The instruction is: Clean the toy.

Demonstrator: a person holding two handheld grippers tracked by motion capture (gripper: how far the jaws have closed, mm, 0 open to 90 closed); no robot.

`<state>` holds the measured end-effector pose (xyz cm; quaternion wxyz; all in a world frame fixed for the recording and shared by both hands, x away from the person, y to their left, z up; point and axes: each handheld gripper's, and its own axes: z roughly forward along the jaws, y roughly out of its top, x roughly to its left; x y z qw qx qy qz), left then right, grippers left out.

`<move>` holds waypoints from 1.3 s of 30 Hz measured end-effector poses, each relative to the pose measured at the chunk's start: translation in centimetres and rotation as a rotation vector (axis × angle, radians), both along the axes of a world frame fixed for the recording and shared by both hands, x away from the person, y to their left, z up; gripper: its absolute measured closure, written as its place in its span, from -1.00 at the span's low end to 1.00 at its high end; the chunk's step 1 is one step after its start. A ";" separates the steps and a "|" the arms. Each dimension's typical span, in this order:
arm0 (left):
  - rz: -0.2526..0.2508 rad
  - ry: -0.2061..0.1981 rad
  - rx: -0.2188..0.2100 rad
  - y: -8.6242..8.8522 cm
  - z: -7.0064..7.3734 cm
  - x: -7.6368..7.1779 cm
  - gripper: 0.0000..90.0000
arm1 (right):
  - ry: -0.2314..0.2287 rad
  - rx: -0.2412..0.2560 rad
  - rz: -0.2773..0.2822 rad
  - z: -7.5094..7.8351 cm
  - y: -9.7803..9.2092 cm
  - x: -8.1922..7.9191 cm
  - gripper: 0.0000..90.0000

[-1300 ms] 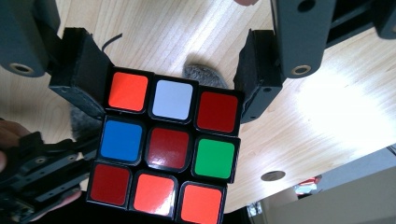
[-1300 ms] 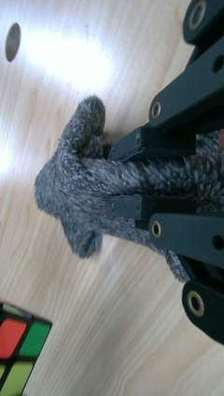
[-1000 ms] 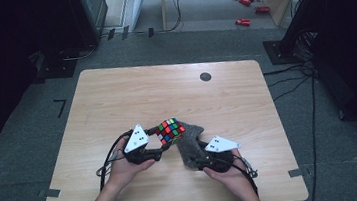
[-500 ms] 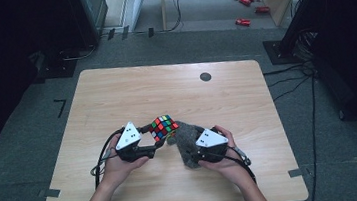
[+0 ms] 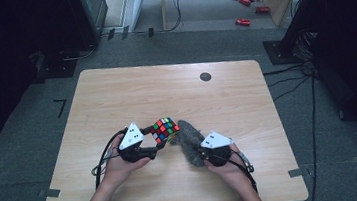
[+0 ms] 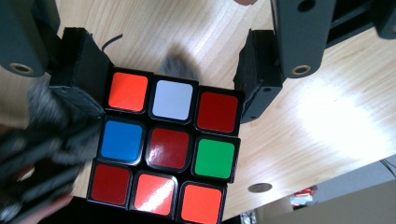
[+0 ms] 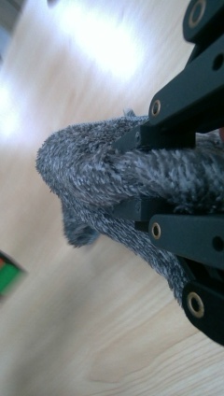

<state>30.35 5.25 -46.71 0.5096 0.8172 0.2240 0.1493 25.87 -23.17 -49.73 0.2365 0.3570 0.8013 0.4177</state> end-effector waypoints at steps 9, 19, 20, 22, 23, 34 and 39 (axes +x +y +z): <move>-0.053 0.014 0.101 -2.5 -0.6 -0.8 -0.23 | -0.110 0.179 -0.051 5.0 -1.4 -2.5 0.66; -0.073 0.024 0.242 -5.7 -0.5 -2.6 -0.23 | -0.196 0.072 0.027 5.3 3.0 -4.0 0.64; -0.066 0.009 0.259 -5.9 -0.5 -2.7 -0.23 | -0.196 0.064 0.025 5.0 3.2 -4.0 0.64; -0.075 0.002 0.264 -6.1 -0.4 -2.9 -0.23 | -0.205 0.037 0.019 4.7 3.4 -4.0 0.64; -0.077 -0.005 0.263 -6.2 -0.3 -3.0 -0.23 | -0.218 0.023 0.014 4.6 3.5 -4.0 0.64; -0.060 -0.037 0.244 -5.7 0.2 -2.9 -0.23 | -0.249 0.014 -0.034 4.9 2.9 -4.1 0.62; -0.056 -0.064 0.277 -6.0 0.2 -3.2 -0.22 | -0.278 -0.063 -0.044 4.8 3.9 -4.1 0.62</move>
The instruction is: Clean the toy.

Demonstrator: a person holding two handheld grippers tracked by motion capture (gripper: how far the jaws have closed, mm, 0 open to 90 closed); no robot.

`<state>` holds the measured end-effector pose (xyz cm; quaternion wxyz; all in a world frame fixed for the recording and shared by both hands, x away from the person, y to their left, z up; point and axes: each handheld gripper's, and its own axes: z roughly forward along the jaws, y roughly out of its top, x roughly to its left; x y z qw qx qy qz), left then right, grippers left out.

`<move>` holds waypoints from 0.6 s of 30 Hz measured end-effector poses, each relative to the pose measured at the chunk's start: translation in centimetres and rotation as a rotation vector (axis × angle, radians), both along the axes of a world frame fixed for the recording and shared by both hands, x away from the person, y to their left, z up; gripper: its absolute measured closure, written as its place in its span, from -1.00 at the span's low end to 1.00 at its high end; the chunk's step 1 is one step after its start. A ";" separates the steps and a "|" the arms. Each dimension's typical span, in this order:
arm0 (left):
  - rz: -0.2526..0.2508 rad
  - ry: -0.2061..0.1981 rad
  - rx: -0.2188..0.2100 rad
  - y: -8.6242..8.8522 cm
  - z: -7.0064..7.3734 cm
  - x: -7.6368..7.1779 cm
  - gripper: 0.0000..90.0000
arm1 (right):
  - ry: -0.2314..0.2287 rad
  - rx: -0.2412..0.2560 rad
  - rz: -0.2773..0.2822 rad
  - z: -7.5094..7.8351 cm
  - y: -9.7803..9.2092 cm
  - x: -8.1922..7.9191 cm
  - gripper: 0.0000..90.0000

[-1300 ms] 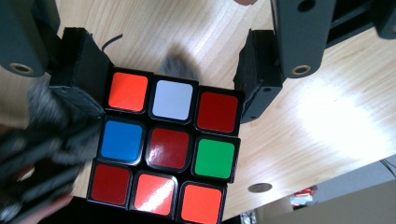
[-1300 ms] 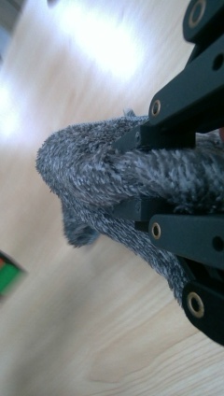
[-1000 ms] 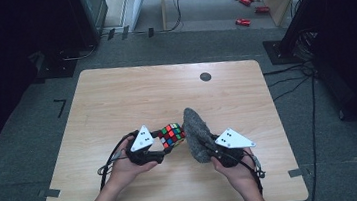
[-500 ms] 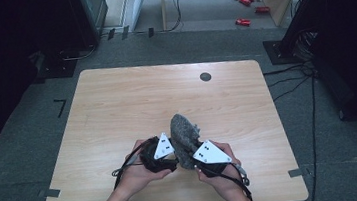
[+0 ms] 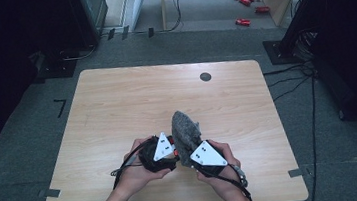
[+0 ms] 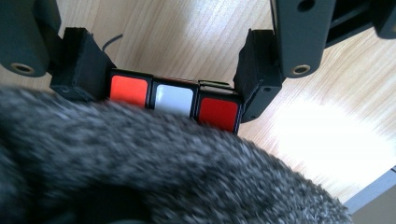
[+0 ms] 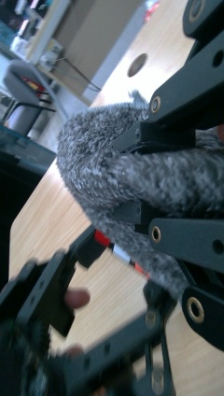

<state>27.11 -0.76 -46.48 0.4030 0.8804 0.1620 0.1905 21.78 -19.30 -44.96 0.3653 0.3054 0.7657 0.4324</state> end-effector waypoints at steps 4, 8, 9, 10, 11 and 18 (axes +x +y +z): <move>-0.002 -0.020 0.010 -0.1 0.1 -0.1 -0.22 | 0.033 0.054 -0.036 -0.2 -1.1 0.5 0.62; 0.011 -0.038 -0.002 0.1 0.4 -0.1 -0.22 | -0.028 -0.001 -0.012 0.3 0.1 -0.3 0.61; 0.012 -0.045 -0.002 0.2 0.6 -0.1 -0.22 | -0.051 -0.031 -0.010 0.4 0.5 -0.5 0.60; 0.014 -0.050 -0.007 0.3 0.7 -0.2 -0.22 | -0.063 -0.056 -0.013 0.5 0.7 -0.6 0.60; 0.017 -0.052 -0.018 0.4 0.8 -0.2 -0.22 | -0.067 -0.059 -0.015 0.6 0.6 -0.6 0.60; -0.011 -0.060 -0.125 1.2 1.4 -0.1 -0.22 | 0.018 0.105 -0.083 0.8 -2.6 0.4 0.61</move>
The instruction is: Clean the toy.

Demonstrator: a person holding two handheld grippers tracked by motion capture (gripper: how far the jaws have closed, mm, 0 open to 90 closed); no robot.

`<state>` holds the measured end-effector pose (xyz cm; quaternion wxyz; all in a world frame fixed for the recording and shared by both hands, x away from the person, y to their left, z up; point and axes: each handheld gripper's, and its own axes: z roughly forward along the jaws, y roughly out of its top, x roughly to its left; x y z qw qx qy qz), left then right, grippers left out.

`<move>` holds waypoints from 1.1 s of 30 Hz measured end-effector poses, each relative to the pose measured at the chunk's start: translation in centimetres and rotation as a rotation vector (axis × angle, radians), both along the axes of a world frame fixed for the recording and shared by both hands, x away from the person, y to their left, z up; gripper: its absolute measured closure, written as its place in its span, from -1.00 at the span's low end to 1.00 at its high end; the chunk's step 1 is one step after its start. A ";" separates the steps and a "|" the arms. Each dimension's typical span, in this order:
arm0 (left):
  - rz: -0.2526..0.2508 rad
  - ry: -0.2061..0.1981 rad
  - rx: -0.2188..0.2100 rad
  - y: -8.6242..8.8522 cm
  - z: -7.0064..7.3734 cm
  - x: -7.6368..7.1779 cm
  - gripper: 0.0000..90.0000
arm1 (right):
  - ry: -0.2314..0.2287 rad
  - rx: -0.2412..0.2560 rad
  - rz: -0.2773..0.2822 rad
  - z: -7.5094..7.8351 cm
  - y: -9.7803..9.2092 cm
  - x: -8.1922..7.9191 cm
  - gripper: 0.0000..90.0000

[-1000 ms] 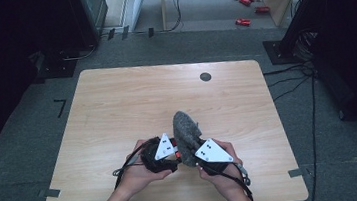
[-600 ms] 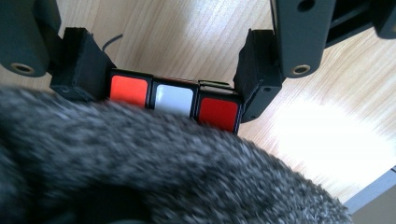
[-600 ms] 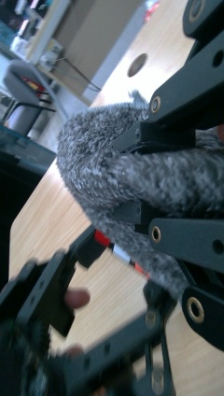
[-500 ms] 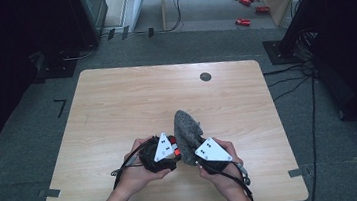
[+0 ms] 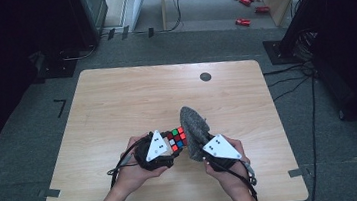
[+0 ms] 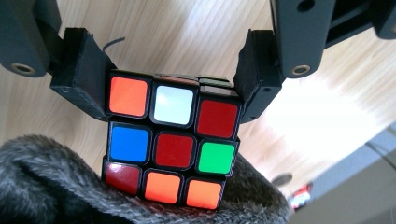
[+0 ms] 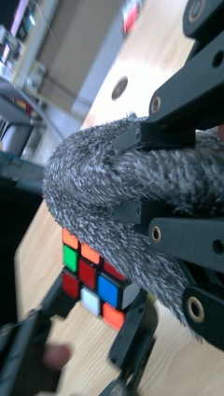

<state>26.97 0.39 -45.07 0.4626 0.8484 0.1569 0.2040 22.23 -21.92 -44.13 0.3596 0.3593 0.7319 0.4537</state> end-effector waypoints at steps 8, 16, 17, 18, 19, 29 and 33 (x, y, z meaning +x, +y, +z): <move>-0.029 0.039 -0.083 0.5 -0.8 0.2 -0.22 | 0.111 0.141 0.028 -1.3 -0.7 1.1 0.63; -0.056 0.030 -0.118 0.4 -0.6 -0.2 -0.22 | 0.099 0.315 0.103 0.7 -1.1 0.4 0.63; -0.054 0.030 -0.125 0.4 -0.6 -0.1 -0.22 | 0.101 0.321 0.099 0.6 -1.2 0.4 0.63; -0.050 0.032 -0.133 0.6 -0.5 0.0 -0.22 | 0.109 0.325 0.089 0.4 -1.4 0.6 0.63; -0.046 0.038 -0.140 0.7 -0.5 0.1 -0.22 | 0.124 0.320 0.078 0.0 -1.5 0.7 0.63; -0.055 0.069 -0.168 1.0 -0.5 0.4 -0.22 | 0.119 0.350 0.129 0.4 -1.5 0.5 0.62; -0.044 0.061 -0.165 1.2 -0.2 0.5 -0.22 | 0.169 0.390 0.119 -0.3 -2.1 0.9 0.62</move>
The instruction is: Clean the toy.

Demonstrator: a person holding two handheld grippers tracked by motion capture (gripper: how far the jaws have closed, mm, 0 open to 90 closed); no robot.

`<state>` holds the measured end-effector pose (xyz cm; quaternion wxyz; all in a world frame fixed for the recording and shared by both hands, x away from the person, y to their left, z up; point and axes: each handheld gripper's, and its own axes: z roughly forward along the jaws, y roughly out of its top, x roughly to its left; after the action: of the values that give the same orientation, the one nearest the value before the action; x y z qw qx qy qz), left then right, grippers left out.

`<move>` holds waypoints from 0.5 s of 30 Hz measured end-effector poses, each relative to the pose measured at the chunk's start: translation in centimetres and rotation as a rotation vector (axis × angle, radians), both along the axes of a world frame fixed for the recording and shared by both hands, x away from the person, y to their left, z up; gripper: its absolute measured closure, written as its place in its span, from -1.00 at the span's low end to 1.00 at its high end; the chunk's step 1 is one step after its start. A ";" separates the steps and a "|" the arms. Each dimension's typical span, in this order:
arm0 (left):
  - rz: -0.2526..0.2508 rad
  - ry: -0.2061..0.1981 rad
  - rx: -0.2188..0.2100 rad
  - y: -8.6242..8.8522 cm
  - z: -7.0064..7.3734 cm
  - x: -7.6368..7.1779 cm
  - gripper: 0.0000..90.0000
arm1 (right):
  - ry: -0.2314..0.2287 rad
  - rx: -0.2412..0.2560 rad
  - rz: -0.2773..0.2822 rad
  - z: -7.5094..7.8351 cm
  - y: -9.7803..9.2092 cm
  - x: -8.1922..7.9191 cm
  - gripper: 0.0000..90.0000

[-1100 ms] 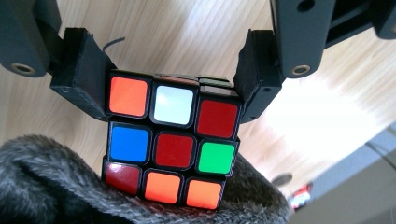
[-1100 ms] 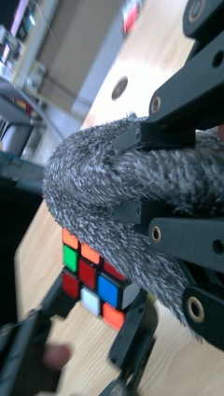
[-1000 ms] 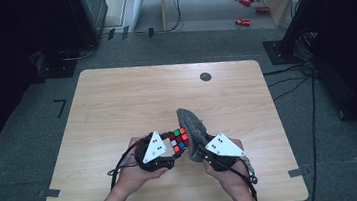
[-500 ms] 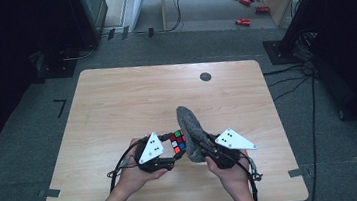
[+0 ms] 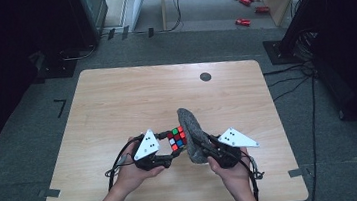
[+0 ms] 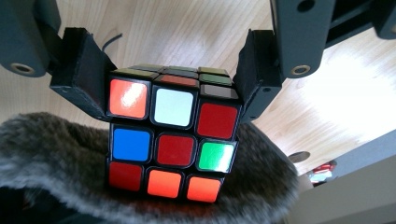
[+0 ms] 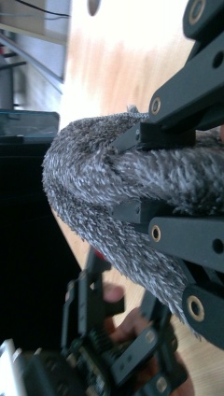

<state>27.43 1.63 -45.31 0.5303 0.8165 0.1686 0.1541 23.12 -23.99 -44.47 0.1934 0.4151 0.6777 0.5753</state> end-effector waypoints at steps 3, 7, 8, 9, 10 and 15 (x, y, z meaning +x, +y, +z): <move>-0.007 0.013 -0.020 0.2 0.0 0.1 -0.22 | 0.014 -0.002 0.003 -0.2 -0.2 0.2 0.62; -0.016 0.009 -0.013 0.0 -0.1 0.1 -0.22 | -0.012 0.044 0.029 0.5 -0.1 -0.1 0.61; -0.017 0.008 -0.013 0.0 -0.1 0.1 -0.22 | -0.020 0.050 0.036 0.7 0.0 -0.2 0.61; -0.014 0.005 -0.011 0.0 -0.1 0.1 -0.22 | -0.023 0.045 0.033 0.8 0.1 -0.3 0.61; -0.013 0.003 -0.010 0.0 0.0 0.1 -0.22 | -0.023 0.044 0.031 0.7 0.1 -0.2 0.61; -0.012 -0.007 -0.029 0.5 0.4 0.0 -0.23 | 0.047 0.052 0.000 -0.9 -0.5 0.6 0.61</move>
<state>27.48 2.11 -44.89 0.5434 0.8093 0.1640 0.1512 23.71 -24.50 -45.38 0.1667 0.4334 0.6668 0.5829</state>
